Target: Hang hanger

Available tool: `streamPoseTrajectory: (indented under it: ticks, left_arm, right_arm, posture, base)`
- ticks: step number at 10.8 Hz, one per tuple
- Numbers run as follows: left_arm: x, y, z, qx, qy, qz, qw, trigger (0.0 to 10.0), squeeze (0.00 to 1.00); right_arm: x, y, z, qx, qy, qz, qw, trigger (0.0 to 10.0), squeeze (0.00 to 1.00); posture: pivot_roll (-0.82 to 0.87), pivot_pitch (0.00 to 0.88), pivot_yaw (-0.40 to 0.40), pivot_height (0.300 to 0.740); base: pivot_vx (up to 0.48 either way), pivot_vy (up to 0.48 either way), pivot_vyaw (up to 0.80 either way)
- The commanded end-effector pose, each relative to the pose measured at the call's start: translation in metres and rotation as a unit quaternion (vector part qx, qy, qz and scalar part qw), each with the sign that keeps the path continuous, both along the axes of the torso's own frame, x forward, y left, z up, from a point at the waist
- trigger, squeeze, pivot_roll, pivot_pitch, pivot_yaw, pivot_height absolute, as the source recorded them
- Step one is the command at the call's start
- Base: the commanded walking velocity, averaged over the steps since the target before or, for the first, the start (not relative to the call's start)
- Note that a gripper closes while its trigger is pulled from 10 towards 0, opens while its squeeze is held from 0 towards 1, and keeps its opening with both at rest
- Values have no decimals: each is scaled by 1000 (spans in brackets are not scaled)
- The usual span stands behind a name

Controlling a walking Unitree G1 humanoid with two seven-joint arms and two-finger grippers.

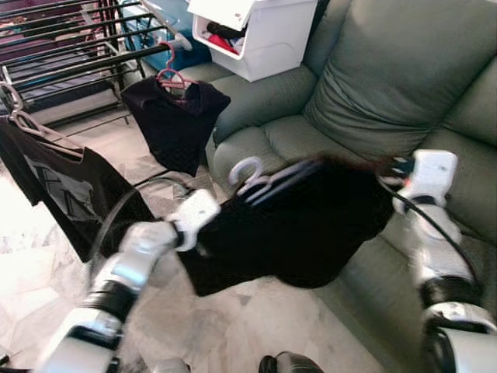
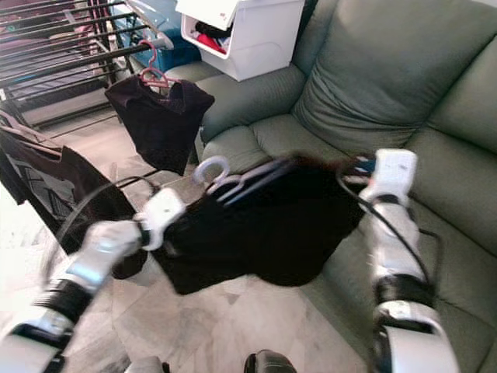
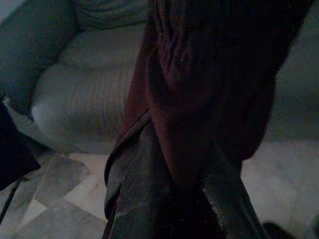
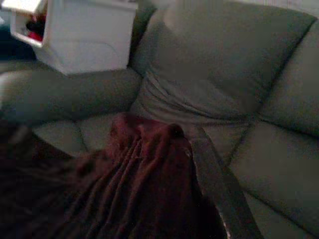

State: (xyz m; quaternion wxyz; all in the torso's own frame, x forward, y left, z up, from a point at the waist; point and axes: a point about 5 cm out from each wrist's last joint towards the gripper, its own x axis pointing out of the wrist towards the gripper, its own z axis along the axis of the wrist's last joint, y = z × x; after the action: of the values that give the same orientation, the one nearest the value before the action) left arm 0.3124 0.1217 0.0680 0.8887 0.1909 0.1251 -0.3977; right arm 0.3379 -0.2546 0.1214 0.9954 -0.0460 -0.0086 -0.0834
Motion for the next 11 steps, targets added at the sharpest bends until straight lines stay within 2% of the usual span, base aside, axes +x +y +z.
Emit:
streamPoseTrajectory:
  ticks: [1, 2, 4, 6, 7, 8, 9, 10, 11]
  left_arm:
    - [7, -16, 16, -24, -29, 5, 999, 0, 0]
    - [3, -40, 19, -53, -29, -3, 998, 0, 0]
    - [4, -52, 17, -51, -25, 12, 998, 0, 0]
    - [11, -49, 17, -50, -22, 52, 997, 0, 0]
    - [17, -42, 19, -47, -22, 81, 995, 0, 0]
    - [20, -37, 19, -41, -24, 92, 995, 0, 0]
    - [25, -29, 19, -34, -25, 116, 992, 0, 0]
    - [28, -25, 19, -35, -24, 136, 990, 0, 0]
    - [32, -21, 20, -28, -30, 147, 988, 0, 0]
  right_arm:
    - [8, 19, 14, 6, -40, 24, 999, 0, 0]
    - [11, 50, 15, 30, -56, 71, 995, 0, 0]
    - [8, 85, 14, 55, -65, 157, 984, 0, 0]
    - [0, 110, 10, 68, -44, 255, 964, 0, 0]
    - [-10, 120, 6, 59, -30, 317, 946, 0, 0]
    - [-17, 126, 4, 55, -23, 351, 934, 0, 0]
    - [-33, 138, 0, 50, -4, 430, 901, 0, 0]
    - [-49, 146, -7, 53, 27, 491, 869, 0, 0]
    - [-65, 150, -18, 35, 64, 541, 838, 0, 0]
  posture:
    - [-101, 0, -33, 740]
    - [-97, 0, -34, 740]
    - [-95, 0, -35, 740]
    - [-100, 0, -35, 740]
    - [-99, 0, -36, 740]
    - [-99, 0, -36, 740]
    - [-100, 0, -36, 740]
    - [-102, 0, -35, 740]
    - [-104, 0, -36, 740]
  base:
    - [0, 0, 0]
    - [0, 0, 0]
    - [0, 0, 0]
    - [0, 0, 0]
    - [0, 0, 0]
    - [0, 0, 0]
    - [0, 0, 0]
    - [0, 0, 0]
    - [0, 0, 0]
